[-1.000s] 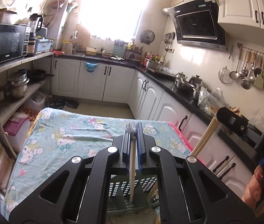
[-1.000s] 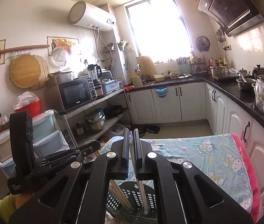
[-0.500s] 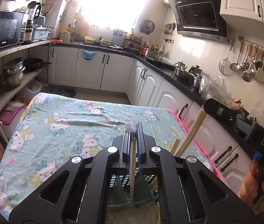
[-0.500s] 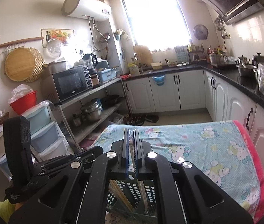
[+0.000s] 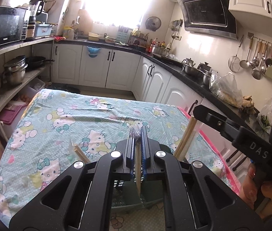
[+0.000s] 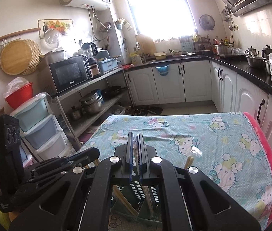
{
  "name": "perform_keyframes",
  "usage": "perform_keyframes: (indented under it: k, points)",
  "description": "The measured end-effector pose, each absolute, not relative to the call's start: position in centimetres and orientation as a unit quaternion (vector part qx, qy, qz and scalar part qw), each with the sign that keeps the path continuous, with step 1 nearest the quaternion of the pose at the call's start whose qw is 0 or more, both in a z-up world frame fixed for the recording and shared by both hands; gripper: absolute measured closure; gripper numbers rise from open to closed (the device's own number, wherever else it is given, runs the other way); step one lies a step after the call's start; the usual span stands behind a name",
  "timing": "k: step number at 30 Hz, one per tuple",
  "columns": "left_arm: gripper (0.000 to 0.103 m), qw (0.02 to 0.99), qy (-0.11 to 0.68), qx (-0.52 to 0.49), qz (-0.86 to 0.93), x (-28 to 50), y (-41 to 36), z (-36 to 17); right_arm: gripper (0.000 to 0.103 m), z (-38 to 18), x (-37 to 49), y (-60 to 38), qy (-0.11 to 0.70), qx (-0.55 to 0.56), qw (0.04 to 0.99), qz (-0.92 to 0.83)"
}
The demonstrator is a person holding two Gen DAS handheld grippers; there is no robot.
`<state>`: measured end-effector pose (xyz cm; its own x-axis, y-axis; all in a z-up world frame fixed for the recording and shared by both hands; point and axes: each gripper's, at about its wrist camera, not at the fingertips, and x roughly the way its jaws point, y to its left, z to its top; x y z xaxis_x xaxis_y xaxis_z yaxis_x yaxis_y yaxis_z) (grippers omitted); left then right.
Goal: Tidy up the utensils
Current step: 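Lift the held chopsticks with both tools and lower them into the caddy, then open both tools to release the chopsticks into the caddy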
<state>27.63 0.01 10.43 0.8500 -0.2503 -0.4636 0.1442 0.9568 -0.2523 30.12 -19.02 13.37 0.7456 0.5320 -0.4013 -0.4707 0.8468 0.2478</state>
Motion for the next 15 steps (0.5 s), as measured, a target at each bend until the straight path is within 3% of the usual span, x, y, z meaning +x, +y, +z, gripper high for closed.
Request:
perform_keyframes:
  k: [10, 15]
  points:
    - [0.1, 0.955, 0.259, -0.108, -0.096, 27.7, 0.6, 9.9, 0.096, 12.3, 31.1, -19.8, 0.246, 0.068, 0.937, 0.24]
    - [0.1, 0.953, 0.265, -0.11, -0.094, 27.6, 0.6, 9.6, 0.085, 11.9, 30.8, -20.7, 0.245, 0.065, 0.942, 0.222]
